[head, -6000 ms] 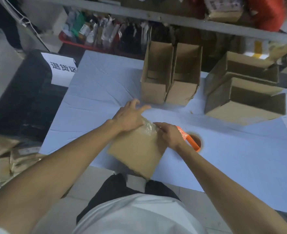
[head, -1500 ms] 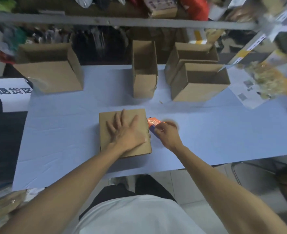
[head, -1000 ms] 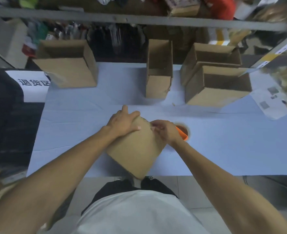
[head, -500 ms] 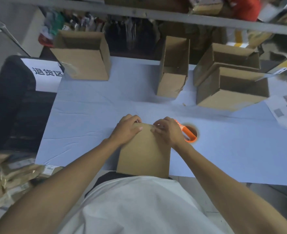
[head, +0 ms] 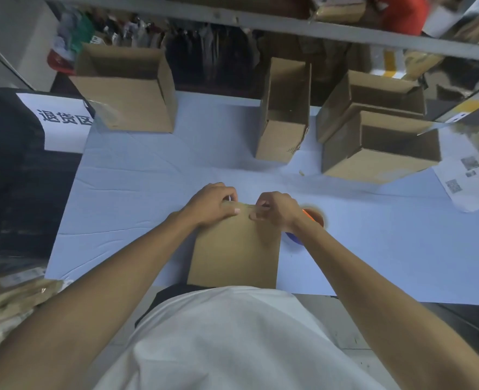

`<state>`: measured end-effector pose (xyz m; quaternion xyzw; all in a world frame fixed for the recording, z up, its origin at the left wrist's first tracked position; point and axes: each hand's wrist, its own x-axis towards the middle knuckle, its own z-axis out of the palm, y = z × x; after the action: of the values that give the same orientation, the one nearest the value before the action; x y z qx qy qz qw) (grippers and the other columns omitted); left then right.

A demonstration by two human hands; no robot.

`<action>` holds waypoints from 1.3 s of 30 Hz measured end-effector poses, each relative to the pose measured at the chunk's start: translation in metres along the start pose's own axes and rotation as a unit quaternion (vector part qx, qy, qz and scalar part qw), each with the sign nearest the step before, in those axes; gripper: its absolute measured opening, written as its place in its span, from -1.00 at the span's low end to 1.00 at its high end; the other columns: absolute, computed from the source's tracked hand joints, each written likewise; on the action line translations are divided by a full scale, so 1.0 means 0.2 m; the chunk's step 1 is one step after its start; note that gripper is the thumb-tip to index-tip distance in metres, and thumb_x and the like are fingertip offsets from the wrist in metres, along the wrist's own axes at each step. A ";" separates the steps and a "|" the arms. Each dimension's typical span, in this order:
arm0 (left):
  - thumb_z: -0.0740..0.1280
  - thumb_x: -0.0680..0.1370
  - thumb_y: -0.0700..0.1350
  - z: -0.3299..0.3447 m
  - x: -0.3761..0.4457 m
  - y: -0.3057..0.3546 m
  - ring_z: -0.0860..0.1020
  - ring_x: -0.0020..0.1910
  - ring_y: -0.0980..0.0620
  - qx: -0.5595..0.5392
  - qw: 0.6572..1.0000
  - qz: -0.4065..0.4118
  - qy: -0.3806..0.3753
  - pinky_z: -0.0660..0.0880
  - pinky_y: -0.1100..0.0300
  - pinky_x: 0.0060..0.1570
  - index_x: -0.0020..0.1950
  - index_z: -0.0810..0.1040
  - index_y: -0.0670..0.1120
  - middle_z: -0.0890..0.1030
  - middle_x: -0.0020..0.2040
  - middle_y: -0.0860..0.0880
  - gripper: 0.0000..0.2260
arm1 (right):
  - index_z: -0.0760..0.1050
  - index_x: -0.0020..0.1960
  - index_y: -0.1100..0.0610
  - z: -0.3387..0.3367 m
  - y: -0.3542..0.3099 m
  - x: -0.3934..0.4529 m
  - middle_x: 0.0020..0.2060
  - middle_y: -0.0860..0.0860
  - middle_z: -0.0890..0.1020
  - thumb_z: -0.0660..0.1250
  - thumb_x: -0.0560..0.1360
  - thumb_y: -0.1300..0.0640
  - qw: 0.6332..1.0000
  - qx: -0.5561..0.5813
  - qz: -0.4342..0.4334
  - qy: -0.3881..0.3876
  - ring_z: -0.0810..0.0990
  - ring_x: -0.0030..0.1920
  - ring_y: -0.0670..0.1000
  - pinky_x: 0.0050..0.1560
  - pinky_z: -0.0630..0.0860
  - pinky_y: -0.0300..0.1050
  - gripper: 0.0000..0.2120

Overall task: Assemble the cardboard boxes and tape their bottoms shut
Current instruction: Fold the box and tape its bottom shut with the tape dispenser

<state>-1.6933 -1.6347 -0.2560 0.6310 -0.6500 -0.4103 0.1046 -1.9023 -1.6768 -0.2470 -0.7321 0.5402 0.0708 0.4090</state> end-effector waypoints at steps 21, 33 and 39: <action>0.32 0.50 -0.06 0.03 0.03 0.04 0.41 0.08 0.03 -0.001 0.999 -0.039 -0.023 0.46 -0.04 0.10 -0.04 0.54 0.20 0.48 -0.06 0.16 -0.86 | 0.52 -0.13 0.09 0.05 0.10 0.05 -0.19 0.01 0.58 0.52 0.36 -0.14 0.986 0.150 0.066 -0.026 0.55 -0.16 0.07 -0.17 0.44 -0.04 -0.66; 0.42 0.45 -0.06 0.07 0.05 0.07 0.58 -0.07 0.14 -0.090 0.980 -0.160 0.072 0.53 0.11 -0.02 -0.23 0.65 0.09 0.65 -0.14 0.19 -0.93 | 0.60 -0.28 0.10 0.03 0.07 0.04 -0.36 -0.03 0.60 0.44 0.48 0.07 0.969 0.243 0.037 0.022 0.52 -0.31 -0.05 -0.24 0.43 -0.18 -0.81; 0.41 0.31 -0.20 0.02 0.12 0.14 0.64 -0.09 -0.04 -0.123 0.949 -0.287 0.054 0.62 0.04 0.01 -0.12 0.68 -0.14 0.69 -0.13 -0.03 -0.83 | 0.65 -0.09 0.23 0.06 0.01 0.08 -0.13 0.07 0.67 0.46 0.40 0.19 0.922 0.342 0.177 0.034 0.62 -0.05 0.10 -0.02 0.55 -0.09 -0.88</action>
<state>-1.7213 -1.6574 -0.2489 0.7942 -0.3795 -0.4652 0.0939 -1.8932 -1.6803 -0.2648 -0.4420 0.6657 -0.0721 0.5970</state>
